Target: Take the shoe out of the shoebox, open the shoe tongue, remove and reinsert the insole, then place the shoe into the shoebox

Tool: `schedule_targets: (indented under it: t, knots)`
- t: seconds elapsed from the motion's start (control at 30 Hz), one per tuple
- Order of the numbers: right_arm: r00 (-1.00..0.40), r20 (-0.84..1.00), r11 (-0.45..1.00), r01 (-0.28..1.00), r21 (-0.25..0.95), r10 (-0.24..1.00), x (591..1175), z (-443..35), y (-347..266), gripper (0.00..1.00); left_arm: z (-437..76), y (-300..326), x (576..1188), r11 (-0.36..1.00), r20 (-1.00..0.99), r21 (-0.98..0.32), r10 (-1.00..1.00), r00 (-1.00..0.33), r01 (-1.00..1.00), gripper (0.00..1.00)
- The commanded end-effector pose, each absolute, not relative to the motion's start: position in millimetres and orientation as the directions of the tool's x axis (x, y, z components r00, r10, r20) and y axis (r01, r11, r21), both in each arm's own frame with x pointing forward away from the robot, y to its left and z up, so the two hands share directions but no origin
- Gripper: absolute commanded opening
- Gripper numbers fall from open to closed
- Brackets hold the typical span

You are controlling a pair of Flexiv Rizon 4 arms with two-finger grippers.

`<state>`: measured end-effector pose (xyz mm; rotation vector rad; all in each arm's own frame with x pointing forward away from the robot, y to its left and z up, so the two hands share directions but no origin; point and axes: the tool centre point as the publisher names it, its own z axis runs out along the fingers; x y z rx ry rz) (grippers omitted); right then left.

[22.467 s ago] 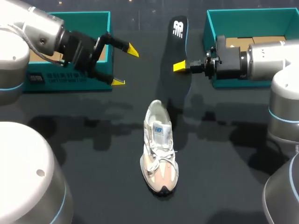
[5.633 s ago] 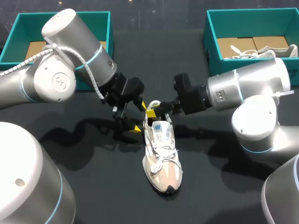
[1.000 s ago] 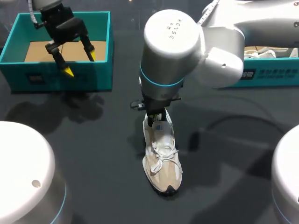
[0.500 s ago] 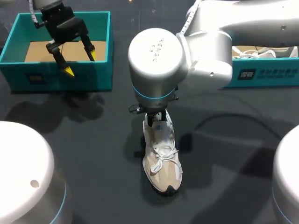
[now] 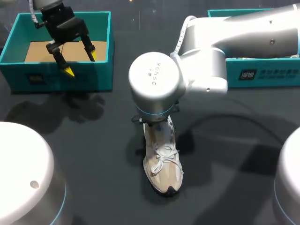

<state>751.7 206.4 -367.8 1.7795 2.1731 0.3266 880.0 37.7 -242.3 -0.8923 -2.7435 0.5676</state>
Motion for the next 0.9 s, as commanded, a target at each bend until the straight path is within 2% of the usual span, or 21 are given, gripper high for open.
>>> schedule_targets:
  t: [0.03, 0.27, 0.53, 0.9]
  knots:
    - [-0.183, -0.062, 0.193, 0.912, 0.361, 0.981, 751.8, -383.1, 199.2, 0.00, -241.7, 38.4, 880.1, 0.744, 0.072, -0.415, 0.600, -0.797, 0.523, 1.00]
    - [-0.193, -0.051, 0.199, 0.927, 0.317, 0.980, 750.0, -395.5, 199.0, 0.00, -241.7, 38.4, 880.1, 0.744, 0.072, -0.415, 0.600, -0.797, 0.523, 1.00]
    - [-0.239, -0.024, 0.239, 0.952, 0.191, 0.971, 751.3, -418.8, 206.3, 0.00, -241.7, 38.4, 880.1, 0.744, 0.072, -0.415, 0.600, -0.797, 0.523, 1.00]
    - [-0.181, -0.029, 0.182, 0.982, 0.046, 0.983, 708.6, -429.1, 203.5, 0.00, -241.7, 38.4, 880.1, 0.744, 0.072, -0.415, 0.600, -0.797, 0.523, 1.00]
